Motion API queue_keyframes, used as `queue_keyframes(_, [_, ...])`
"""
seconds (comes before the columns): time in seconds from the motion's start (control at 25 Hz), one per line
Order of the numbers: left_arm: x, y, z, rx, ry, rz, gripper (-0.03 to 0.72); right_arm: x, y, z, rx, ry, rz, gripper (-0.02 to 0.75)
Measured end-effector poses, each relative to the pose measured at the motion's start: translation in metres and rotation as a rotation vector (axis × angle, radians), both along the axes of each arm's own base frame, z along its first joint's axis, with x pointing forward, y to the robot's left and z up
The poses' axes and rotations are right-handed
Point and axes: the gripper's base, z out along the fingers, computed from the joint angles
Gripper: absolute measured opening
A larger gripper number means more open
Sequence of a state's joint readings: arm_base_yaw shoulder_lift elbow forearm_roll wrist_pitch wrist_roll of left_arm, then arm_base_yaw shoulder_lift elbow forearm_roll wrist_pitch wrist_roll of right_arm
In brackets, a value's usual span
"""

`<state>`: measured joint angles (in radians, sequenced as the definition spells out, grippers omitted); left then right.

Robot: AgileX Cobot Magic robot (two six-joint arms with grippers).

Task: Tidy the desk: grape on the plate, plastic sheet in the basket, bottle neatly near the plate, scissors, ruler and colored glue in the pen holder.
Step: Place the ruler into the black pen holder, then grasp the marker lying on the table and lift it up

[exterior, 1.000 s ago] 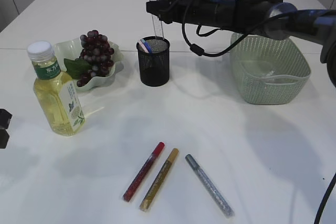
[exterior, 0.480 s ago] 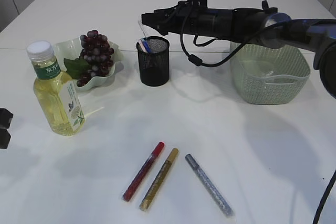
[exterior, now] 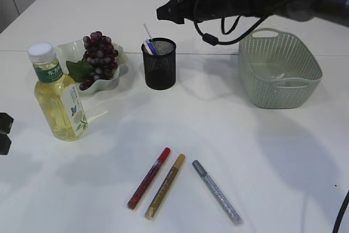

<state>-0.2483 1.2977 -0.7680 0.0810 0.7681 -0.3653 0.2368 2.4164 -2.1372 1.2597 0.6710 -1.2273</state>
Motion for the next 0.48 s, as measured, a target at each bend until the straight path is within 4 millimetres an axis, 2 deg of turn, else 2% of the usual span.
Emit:
queue_keyframes(0.16, [0.0, 0.0, 0.0, 0.0, 0.0, 0.0, 0.415, -0.031, -0.013, 0.039, -0.199, 0.236, -0.006, 0.449])
queue_keyframes(0.28, [0.0, 0.0, 0.0, 0.0, 0.0, 0.0, 0.415, -0.056, -0.025, 0.056, -0.382, 0.404, -0.059, 0.449])
queue_keyframes(0.48, [0.0, 0.0, 0.0, 0.002, -0.001, -0.001, 0.415, -0.09, -0.038, 0.06, -0.48, 0.607, -0.132, 0.449])
